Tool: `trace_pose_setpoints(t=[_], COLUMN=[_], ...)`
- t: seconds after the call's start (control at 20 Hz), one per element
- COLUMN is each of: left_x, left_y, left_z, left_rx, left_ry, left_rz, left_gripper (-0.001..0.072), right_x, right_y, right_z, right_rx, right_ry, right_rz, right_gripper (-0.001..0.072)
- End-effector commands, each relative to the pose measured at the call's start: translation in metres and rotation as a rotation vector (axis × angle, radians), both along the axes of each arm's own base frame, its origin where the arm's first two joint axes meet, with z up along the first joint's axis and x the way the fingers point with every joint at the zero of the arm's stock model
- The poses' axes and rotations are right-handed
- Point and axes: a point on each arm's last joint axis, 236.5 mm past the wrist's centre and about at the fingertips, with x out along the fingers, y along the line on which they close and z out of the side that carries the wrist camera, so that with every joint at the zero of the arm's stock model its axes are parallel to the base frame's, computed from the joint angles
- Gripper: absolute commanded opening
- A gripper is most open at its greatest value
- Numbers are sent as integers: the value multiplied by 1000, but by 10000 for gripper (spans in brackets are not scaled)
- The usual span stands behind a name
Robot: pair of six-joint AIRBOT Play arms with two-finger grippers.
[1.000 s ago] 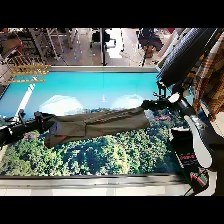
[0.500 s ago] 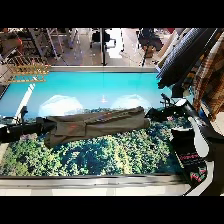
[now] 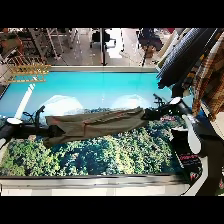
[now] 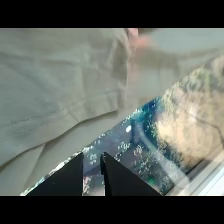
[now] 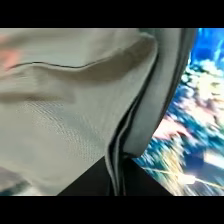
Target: Fold the clothes and pants, and hang the long-sleeved shirts on hangers.
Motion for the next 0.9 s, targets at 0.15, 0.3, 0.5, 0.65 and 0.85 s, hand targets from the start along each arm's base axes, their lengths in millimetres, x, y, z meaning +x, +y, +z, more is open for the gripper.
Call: trace_pose_setpoints(t=[0.15, 0.3, 0.5, 0.65, 0.85], left_x=[16, 10, 25, 28, -2], left_y=[-52, -89, -84, -13, 53], left_z=[-29, -57, -42, 12, 96], left_rx=[96, 119, 120, 178, 108], left_ry=[-20, 7, 21, 55, 41], left_rz=[-8, -56, -14, 35, 143], left_gripper=[110, 110, 109, 110, 109], right_x=[-14, -14, -21, -40, -63], right_y=[-123, -83, 50, 166, 329], right_z=[110, 145, 162, 170, 155], right_rx=[-590, -494, -302, -228, -92], right_ry=[-146, -230, -290, -373, -557], right_rz=[-154, -135, 38, 179, 309], right_gripper=[17, 18, 18, 18, 18])
